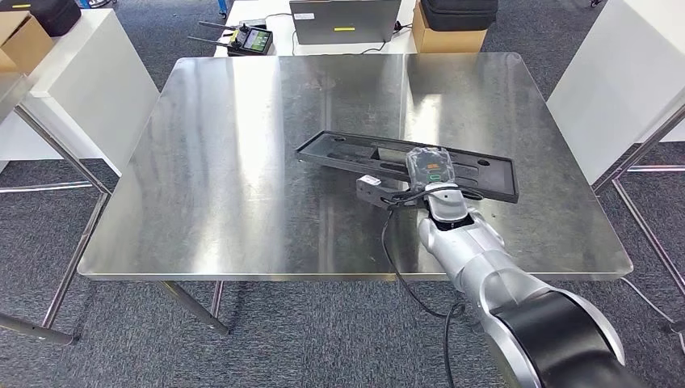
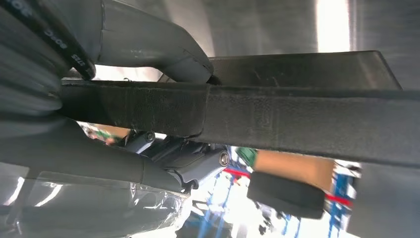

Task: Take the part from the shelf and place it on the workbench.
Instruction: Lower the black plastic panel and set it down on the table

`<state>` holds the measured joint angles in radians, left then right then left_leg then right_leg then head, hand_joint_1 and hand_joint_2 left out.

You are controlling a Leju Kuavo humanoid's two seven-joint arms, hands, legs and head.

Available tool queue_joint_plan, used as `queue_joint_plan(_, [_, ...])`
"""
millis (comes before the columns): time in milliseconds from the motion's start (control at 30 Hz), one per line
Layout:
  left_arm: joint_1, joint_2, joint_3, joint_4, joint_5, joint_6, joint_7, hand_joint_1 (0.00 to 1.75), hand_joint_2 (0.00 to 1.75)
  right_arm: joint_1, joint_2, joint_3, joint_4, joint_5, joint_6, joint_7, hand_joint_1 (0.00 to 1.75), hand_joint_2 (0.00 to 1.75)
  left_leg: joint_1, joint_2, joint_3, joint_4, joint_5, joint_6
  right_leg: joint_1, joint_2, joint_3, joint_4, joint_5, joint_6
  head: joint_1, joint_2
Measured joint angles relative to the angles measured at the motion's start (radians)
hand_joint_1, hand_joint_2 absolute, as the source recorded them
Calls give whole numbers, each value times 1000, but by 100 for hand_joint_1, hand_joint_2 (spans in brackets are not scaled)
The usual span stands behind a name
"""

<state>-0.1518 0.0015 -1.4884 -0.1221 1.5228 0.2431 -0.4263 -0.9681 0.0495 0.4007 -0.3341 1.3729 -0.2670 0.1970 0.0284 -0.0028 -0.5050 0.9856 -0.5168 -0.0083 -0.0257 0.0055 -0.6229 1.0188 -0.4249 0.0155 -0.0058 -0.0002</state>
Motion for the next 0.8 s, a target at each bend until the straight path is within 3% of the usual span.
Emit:
queue_joint_plan(233, [0,0,-9,0,2,-10,-5,0,175,4,-27,-74,38,-116,18,-11,175,175,0,0,0,0,0,0,0,0,0,0,0,0,0,0])
queue_joint_plan(367, [0,0,-9,0,9,-17,-5,0,175,12,-29,-141,49,-156,19,-18,0,0,0,1,0,0,0,0,0,1,0,0,0,0,0,0])
queue_joint_plan(600, [2,0,-10,0,7,-23,3,0,175,17,-30,-184,61,-160,19,-22,0,0,0,0,0,0,0,0,0,0,0,0,0,0,0,0])
queue_joint_plan(733, [2,0,-10,0,14,-9,-4,0,0,17,-30,-193,65,-140,20,-22,0,0,0,0,0,0,0,0,0,0,0,0,0,0,0,0])
queue_joint_plan(800, [2,0,-10,0,14,-2,-4,0,0,16,-29,-193,66,-127,20,-23,0,0,0,0,0,0,0,0,0,0,0,0,0,0,0,0])
